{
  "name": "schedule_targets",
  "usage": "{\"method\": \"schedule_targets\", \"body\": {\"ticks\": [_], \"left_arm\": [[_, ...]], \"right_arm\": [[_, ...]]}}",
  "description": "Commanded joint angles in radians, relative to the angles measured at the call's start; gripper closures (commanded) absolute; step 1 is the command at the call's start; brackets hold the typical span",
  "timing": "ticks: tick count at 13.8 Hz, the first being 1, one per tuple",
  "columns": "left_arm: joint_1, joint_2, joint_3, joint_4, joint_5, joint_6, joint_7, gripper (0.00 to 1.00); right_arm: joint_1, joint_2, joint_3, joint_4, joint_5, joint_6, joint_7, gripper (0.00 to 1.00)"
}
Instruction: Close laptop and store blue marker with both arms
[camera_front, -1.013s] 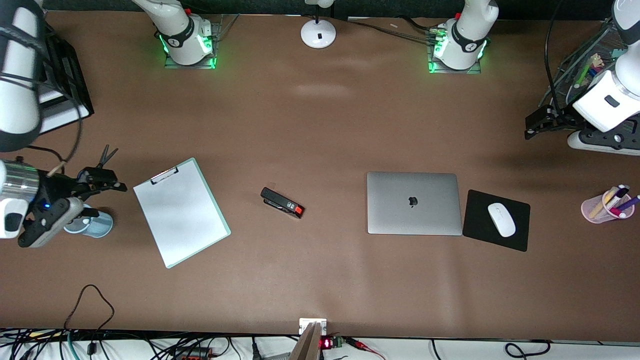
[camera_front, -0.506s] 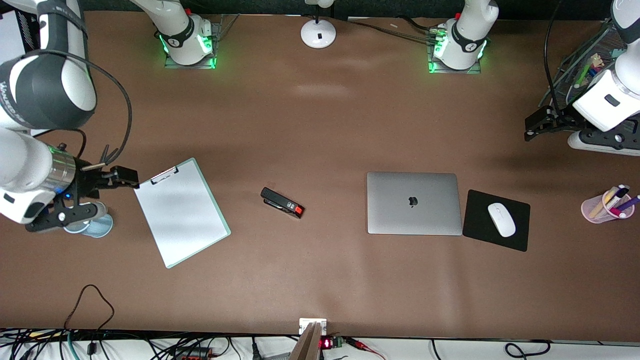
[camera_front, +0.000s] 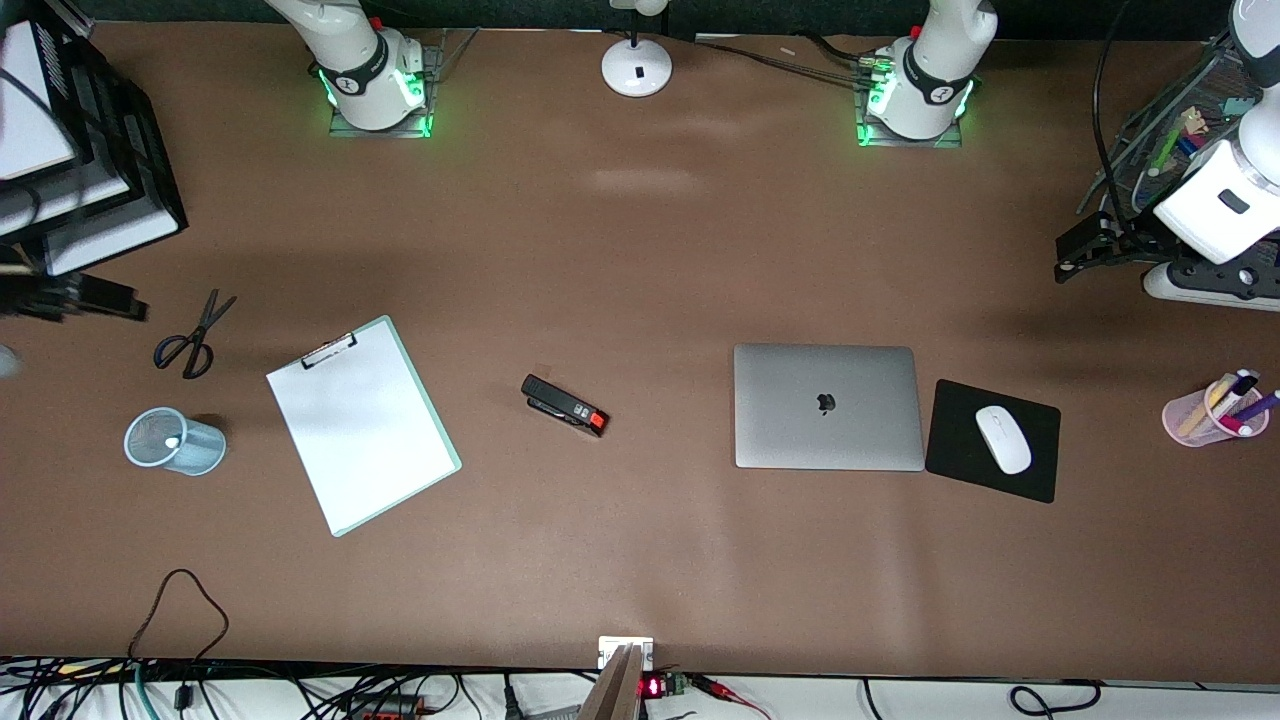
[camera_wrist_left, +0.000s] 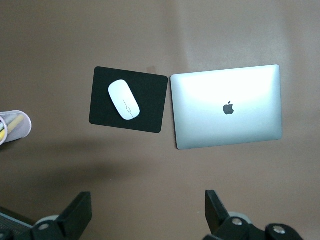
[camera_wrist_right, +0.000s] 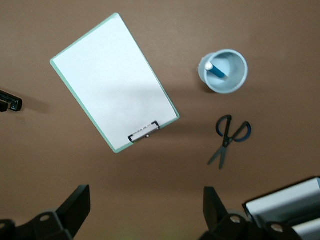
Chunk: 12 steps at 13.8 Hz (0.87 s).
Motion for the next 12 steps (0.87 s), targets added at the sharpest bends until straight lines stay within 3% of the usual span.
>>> {"method": "schedule_targets", "body": {"ticks": [1,9,12], "left_arm": [[0.006,0.01,-0.007,0.027,-0.006,-0.019,0.019,0.0],[0.007,0.01,-0.006,0.027,-0.006,-0.024,0.019,0.0],[0.006,0.01,-0.006,0.027,-0.006,-0.023,0.019,0.0]], "right_arm": [[0.018,-0.104,0.015,-0.117,-0.003,0.011,0.026,0.0],[0.07,-0.169,-0.019,-0.156,-0.02,0.015,0.094,0.0],[0.068,-0.264,-0.018,-0.29,-0.023,0.096,0.097,0.0]]}}
